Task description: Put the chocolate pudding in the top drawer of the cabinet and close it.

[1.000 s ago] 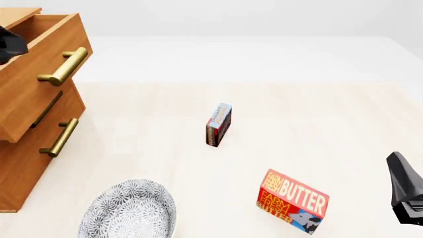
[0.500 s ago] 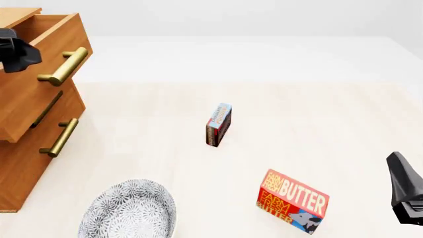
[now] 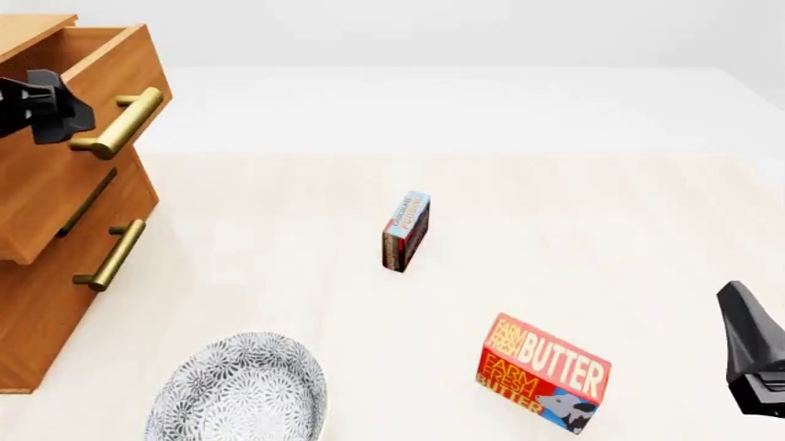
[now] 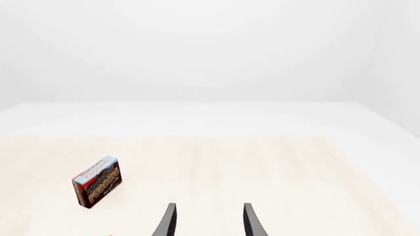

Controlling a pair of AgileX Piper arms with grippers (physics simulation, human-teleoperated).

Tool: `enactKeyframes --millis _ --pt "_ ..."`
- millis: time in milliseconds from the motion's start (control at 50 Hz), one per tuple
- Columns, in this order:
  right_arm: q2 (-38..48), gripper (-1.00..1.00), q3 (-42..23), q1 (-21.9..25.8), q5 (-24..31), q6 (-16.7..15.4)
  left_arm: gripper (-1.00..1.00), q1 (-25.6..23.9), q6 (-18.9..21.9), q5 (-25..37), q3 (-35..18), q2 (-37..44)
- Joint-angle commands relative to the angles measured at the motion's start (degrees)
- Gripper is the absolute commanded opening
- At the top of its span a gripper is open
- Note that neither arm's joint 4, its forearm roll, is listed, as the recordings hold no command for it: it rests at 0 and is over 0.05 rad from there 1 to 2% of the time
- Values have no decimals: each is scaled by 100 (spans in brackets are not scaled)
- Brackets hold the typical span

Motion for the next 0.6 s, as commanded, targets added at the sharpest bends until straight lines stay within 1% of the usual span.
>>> enactKeyframes --millis 20,40,60,80,100,240,280,300,340,600 --pt "0 100 0 1 0 -1 100 -3 154 -47 57 114" --pt "0 100 0 0 1 1 100 -23 167 -47 61 115" --pt "0 100 0 -1 0 -1 100 -105 321 -50 81 114" --pt "0 100 0 1 0 1 100 -75 236 -53 91 111" --pt "0 100 0 1 0 -1 100 -73 239 -54 91 110" --pt "0 100 0 0 1 0 100 -162 322 -89 149 146" --pt "0 100 0 0 1 -1 100 -285 435 -102 174 168" --pt "0 100 0 0 0 0 100 -259 372 -103 179 174" --pt "0 100 0 0 0 0 100 -279 457 -107 180 202" --pt "0 100 0 1 0 -1 100 -468 534 -154 159 333"
